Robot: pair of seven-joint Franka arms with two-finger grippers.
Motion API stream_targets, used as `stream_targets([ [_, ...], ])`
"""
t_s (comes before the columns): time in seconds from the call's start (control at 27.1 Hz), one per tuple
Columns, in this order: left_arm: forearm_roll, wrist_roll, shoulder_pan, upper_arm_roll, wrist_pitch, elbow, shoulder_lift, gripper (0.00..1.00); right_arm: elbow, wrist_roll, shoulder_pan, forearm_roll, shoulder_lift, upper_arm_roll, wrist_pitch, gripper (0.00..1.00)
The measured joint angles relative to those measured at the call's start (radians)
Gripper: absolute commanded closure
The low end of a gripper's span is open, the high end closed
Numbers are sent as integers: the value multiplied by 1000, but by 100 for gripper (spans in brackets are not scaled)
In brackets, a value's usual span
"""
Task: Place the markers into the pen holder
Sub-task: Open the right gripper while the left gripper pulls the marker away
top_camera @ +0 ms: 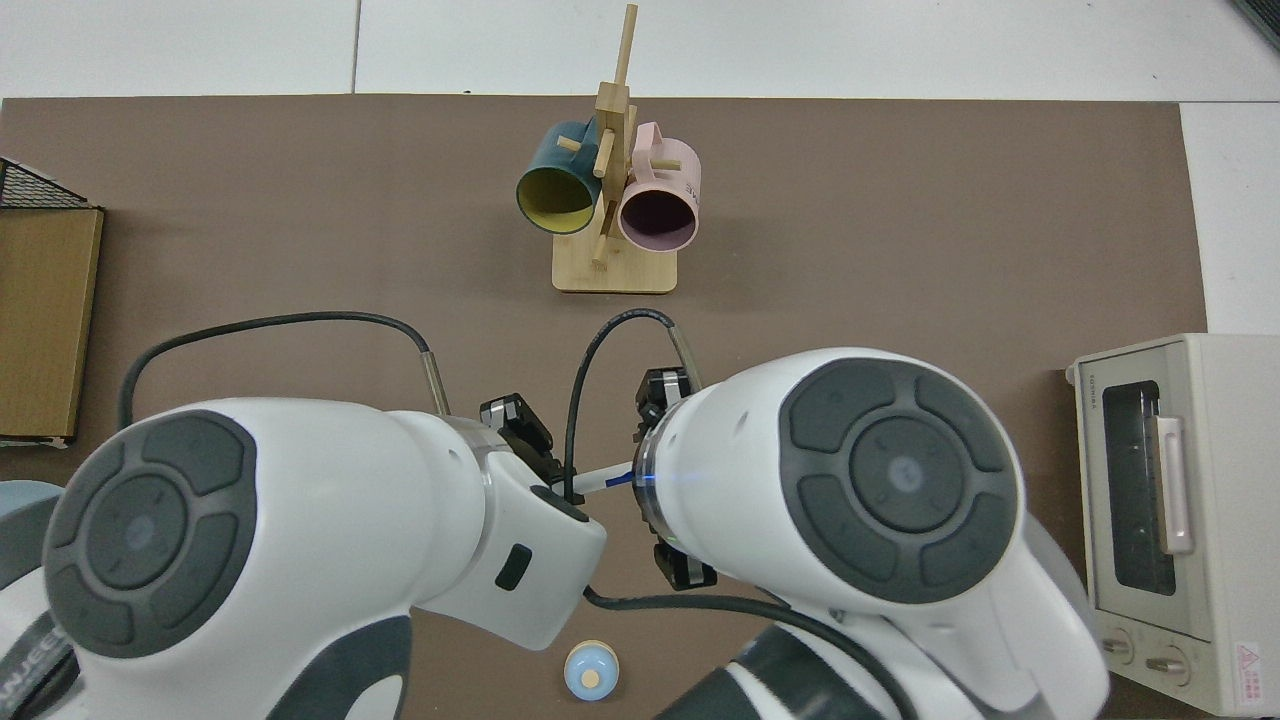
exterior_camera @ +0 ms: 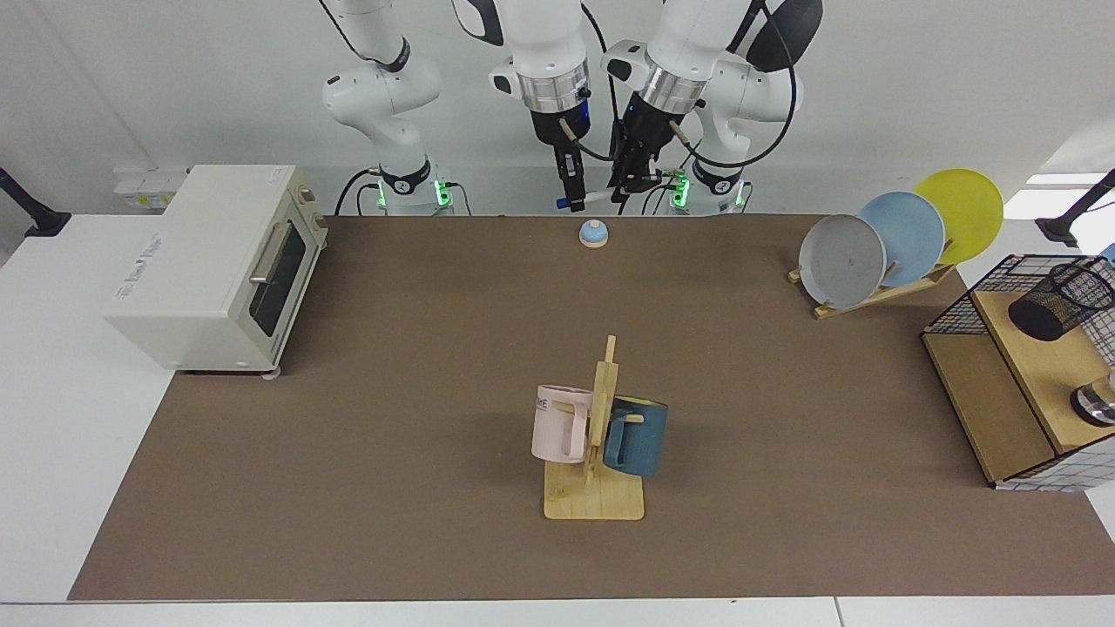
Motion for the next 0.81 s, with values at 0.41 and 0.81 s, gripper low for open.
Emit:
stream_targets([
  [0.41, 91, 0, 50, 14, 0, 0, 0, 100, 2, -440, -114, -11, -40, -13, -96, 0],
  [0.81, 194, -2, 132, 27, -14, 0, 2, 100, 2, -1042, -176, -140, -69, -19, -148, 0],
])
